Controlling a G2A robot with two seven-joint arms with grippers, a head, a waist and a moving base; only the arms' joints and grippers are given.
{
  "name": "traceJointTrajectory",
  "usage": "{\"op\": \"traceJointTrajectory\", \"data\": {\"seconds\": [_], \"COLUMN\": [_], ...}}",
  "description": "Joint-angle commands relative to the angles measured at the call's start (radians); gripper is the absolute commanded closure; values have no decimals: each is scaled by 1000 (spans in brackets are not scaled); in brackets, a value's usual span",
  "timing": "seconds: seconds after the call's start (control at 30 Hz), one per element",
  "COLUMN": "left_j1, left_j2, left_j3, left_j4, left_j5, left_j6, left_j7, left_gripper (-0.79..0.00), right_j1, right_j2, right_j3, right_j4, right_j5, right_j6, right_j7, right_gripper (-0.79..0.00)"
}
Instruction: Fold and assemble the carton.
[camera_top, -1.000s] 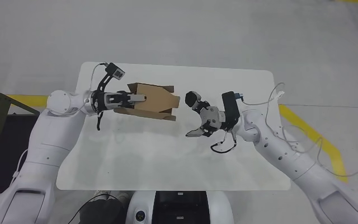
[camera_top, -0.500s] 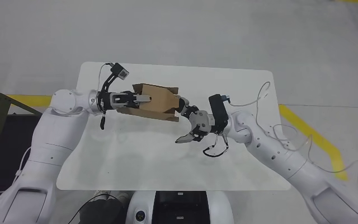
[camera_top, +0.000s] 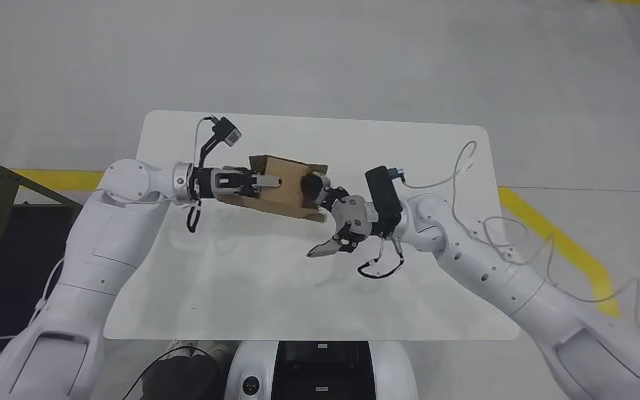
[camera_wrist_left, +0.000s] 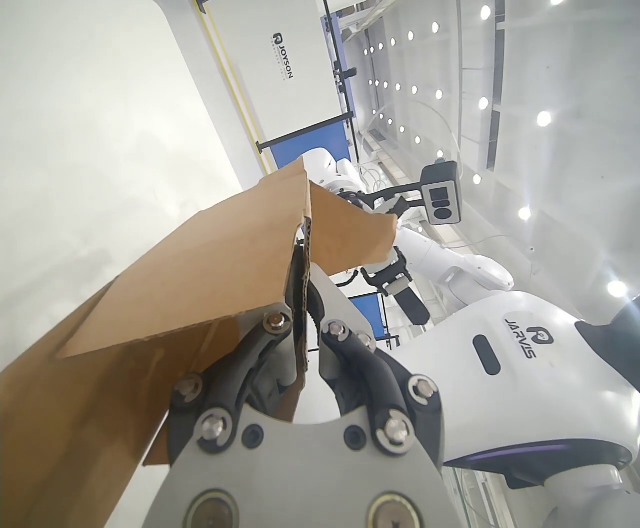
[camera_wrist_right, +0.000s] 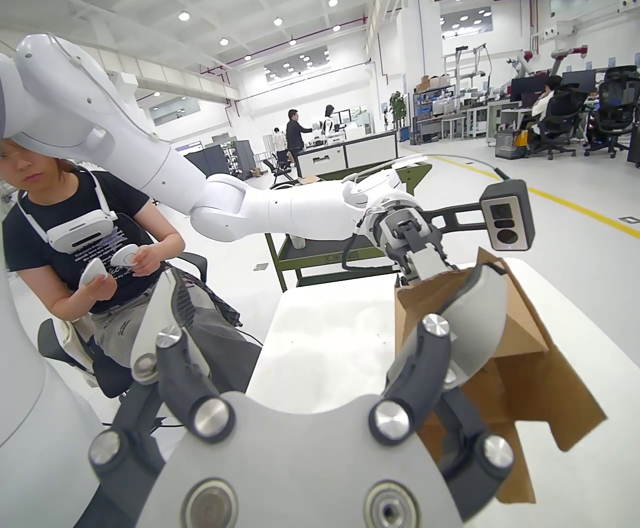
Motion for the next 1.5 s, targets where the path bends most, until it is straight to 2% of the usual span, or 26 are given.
{"op": "traceJointTrajectory", "data": {"seconds": [0.0,0.43,0.9,1.47], "left_j1": [-2,0,15,-6], "left_j2": [-1,-4,3,-9], "left_j3": [4,-4,-75,-79], "left_j4": [-3,-3,37,57], "left_j5": [5,-42,-164,-181], "left_j6": [3,2,4,-6], "left_j7": [2,-29,-100,-43], "left_gripper": [0,0,0,0], "right_j1": [6,32,-20,-10], "right_j2": [-5,-32,16,15], "right_j3": [-9,-42,25,-65], "right_j4": [3,38,27,-50], "right_j5": [4,31,-14,-6], "right_j6": [0,0,0,0], "right_j7": [6,25,-33,-7], "right_gripper": [-785,-785,-785,-785]}}
